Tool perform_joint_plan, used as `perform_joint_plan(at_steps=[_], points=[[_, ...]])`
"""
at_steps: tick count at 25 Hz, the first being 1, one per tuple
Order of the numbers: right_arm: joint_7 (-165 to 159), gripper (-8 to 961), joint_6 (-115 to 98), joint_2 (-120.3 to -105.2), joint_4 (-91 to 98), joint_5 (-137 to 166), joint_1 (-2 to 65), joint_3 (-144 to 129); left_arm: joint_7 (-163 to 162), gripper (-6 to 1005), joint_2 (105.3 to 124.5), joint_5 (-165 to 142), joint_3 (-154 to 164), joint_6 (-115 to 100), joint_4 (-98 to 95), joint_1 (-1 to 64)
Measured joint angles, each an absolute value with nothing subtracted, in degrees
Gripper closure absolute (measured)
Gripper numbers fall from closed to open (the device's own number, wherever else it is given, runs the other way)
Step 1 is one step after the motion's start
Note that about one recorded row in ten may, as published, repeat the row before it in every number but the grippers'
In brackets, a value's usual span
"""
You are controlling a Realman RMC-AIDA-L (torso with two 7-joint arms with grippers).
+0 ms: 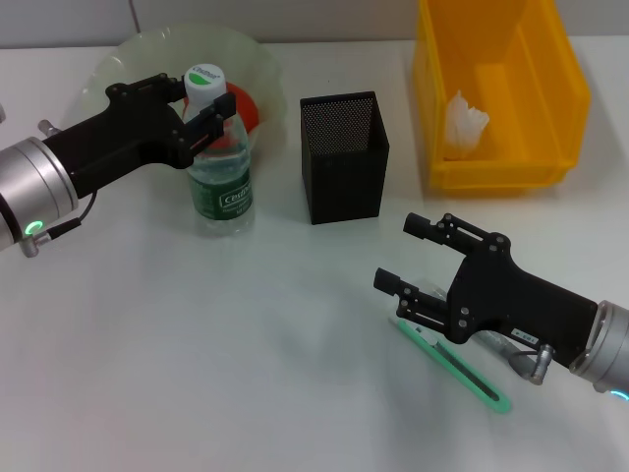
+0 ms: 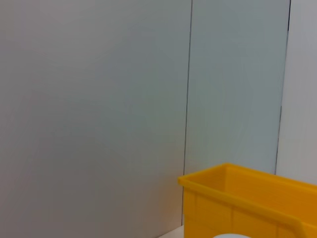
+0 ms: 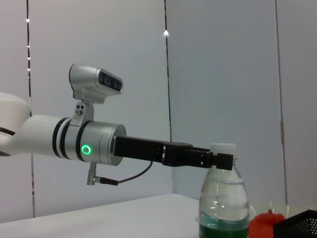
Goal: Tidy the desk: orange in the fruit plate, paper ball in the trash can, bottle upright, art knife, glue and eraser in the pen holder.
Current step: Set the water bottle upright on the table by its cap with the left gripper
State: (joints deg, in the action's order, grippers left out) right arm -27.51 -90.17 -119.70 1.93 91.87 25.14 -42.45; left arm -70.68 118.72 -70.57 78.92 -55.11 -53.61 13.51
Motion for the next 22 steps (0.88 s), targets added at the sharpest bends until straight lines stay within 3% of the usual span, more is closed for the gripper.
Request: perform_joint_plan(at_steps=[22], points=[[-27.7, 245, -90.17, -119.71, 1.93, 92.01, 25.57, -42.45, -69.07, 474, 118.62, -70.54, 78.96, -56.57, -52.91, 13.62]])
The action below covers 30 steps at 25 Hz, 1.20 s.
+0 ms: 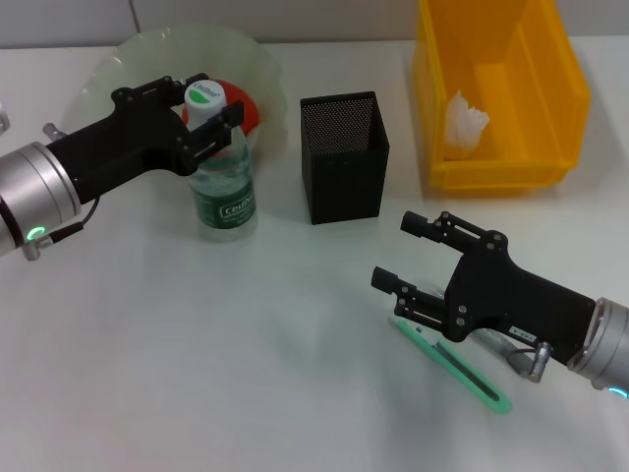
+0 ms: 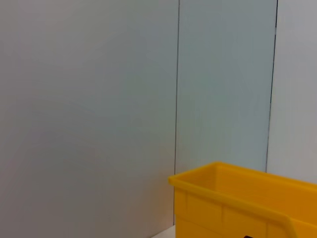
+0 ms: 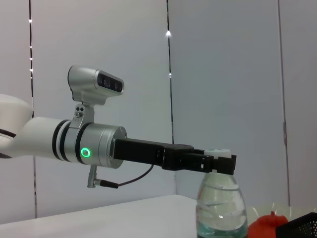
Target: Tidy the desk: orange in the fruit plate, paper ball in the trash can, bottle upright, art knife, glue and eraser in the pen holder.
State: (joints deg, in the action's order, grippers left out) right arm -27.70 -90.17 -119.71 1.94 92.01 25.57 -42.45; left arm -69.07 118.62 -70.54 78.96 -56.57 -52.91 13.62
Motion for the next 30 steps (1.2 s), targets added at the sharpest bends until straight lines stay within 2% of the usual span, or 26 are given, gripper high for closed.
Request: perform_joint_plan(at_steps=[3, 18, 27, 30], points=[[-27.71, 245, -90.17, -119.71, 1.93, 91.96, 25.58, -42.45, -69.06, 472, 118.55, -70.54, 78.94, -56.65, -52.91, 13.63], [-27.78, 244, -90.17, -119.7, 1.93, 91.84, 25.66, -42.45, -69.08, 297, 118.56, -66.6, 73.84, -63.28, -53.62, 14.13], [-29.06, 244, -91.31, -119.64, 1.94, 91.84, 25.49, -42.35, -67.83, 232, 118.65, -63.69, 71.1, -74.99, -52.84, 14.28], [-29.83, 244, -91.58, -119.5, 2.09, 91.85, 25.28, -42.39, -65.79, 228, 118.43, -65.47, 71.35, -86.32, -51.82, 13.98]])
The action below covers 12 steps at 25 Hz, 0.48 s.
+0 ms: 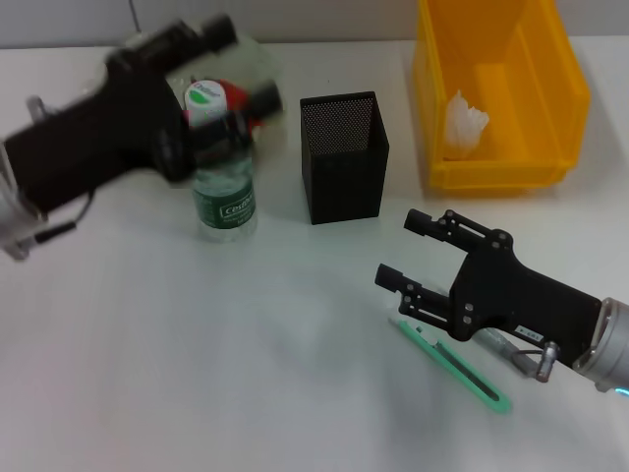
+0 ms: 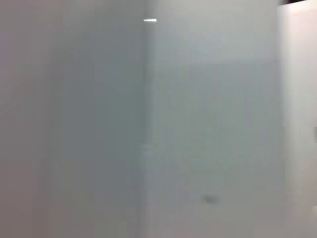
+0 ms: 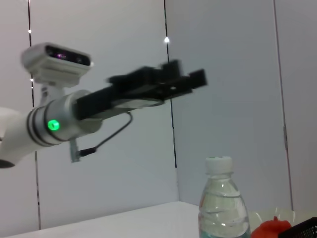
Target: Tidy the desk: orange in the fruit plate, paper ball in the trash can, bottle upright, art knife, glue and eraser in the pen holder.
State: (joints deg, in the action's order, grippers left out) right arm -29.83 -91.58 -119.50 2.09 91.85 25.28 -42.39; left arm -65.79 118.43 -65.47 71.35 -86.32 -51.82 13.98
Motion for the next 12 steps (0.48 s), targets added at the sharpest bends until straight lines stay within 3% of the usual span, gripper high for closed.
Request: perform_joint_plan(at_steps=[12], points=[[-30.23, 245, -92.92, -119.35, 2.55, 92.18, 24.34, -42.42, -66.27, 238, 118.04, -79.8, 68.42, -96.15, -40.37, 17.02]])
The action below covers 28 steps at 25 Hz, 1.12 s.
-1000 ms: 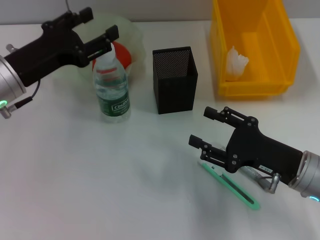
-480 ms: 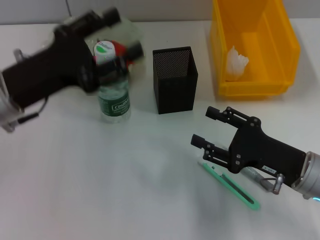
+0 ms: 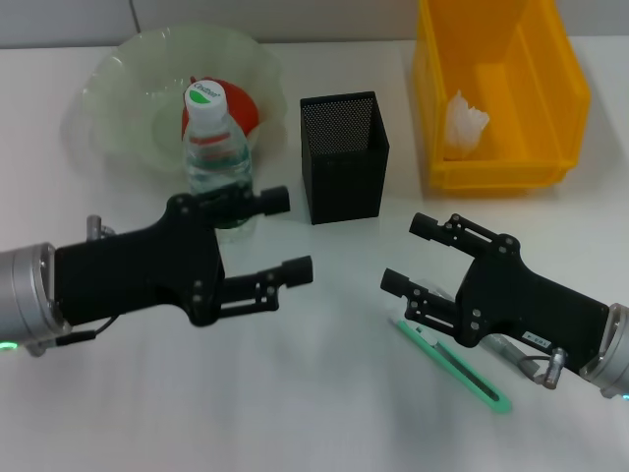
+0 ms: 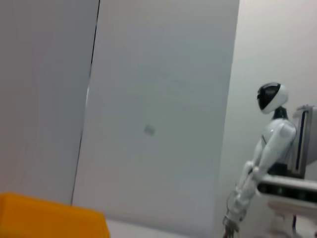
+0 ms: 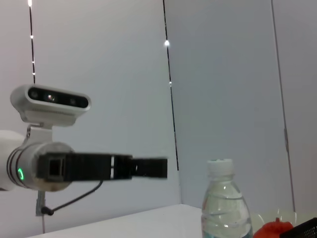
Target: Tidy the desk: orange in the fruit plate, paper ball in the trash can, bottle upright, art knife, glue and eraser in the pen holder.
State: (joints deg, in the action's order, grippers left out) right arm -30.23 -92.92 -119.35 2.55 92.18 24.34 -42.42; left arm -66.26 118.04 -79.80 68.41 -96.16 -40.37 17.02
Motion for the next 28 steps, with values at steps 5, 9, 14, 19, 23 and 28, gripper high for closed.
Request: perform_joint_plan(at_steps=[5, 9, 14, 19, 23, 28], points=[[-30.24, 245, -93.23, -119.35, 2.61, 92.27, 23.7, -42.29, -65.69, 244, 117.79, -83.71, 66.98, -94.88, -38.78, 17.15], [-30.29, 245, -94.62, -119.28, 2.77, 92.2, 23.36, -42.04, -64.64, 248, 118.07, -84.67, 66.32, -93.19, -38.41, 16.82], [-40.72, 244, -102.69, -119.09, 11.67, 91.96, 21.17, -41.23, -61.9, 249, 118.39, -85.41, 66.06, -91.16, -34.54, 17.5], [-72.71, 244, -106.3, -119.12, 38.34, 93.93, 19.07, -41.18, -60.15, 249, 118.48, -85.46, 66.44, -89.56, -33.1, 17.81], [-96.95, 244, -106.84, -119.05, 61.53, 100.92, 19.51, -41.06, -58.58, 249, 118.49, -85.49, 66.51, -89.14, -30.28, 18.72], [-119.95, 249, -110.53, -117.92, 81.52, 109.53, 23.86, -41.22, -57.32, 249, 118.47, -85.52, 66.57, -89.09, -29.73, 18.52]])
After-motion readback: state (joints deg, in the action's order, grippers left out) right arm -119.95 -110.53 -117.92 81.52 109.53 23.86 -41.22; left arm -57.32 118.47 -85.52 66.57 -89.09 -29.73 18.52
